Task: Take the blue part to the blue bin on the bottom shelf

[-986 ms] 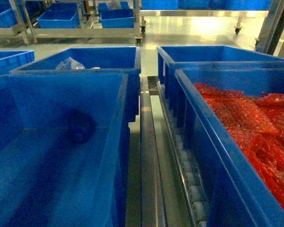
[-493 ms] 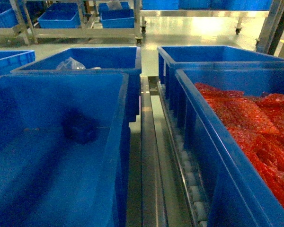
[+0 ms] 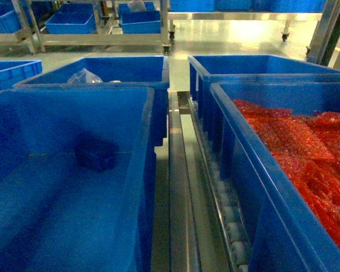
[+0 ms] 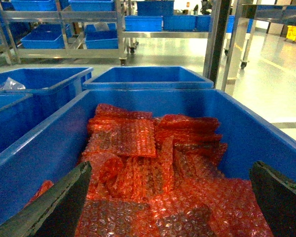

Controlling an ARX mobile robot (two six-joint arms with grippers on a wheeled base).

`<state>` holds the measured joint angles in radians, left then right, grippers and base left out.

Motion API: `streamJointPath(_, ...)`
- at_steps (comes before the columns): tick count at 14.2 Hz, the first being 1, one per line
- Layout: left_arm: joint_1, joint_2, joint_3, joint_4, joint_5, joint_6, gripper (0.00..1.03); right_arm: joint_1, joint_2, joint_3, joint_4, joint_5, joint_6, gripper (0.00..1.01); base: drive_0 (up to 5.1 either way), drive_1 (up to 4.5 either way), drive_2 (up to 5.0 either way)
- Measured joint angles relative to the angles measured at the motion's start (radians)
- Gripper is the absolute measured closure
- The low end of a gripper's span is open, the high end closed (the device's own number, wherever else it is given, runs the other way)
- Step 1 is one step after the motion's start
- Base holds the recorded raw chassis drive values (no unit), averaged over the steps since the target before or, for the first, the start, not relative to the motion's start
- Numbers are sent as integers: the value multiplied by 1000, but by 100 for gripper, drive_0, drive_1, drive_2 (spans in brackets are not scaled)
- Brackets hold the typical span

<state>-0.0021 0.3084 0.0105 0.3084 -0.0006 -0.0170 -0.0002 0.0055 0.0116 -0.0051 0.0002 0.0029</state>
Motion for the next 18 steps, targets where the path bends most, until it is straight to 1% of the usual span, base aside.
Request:
streamJointPath(3,0,-69,0,-65,0,0,101,0,0,0,0,0,0,3,0,0,0)
streamJointPath(6,0,-81,0,-82,0,0,101,0,0,0,0,0,0,3,0,0,0)
streamJointPath(10,0,-137,0,-137,0,0,101,0,0,0,0,0,0,3,0,0,0)
streamJointPath(11,0,-299,1,-319,1,2,101,0,0,0,-2,2,0,3,0,0,0)
streamJointPath(18,0,-299,1,-314,0,3,101,0,0,0,0,0,0,3,0,0,0)
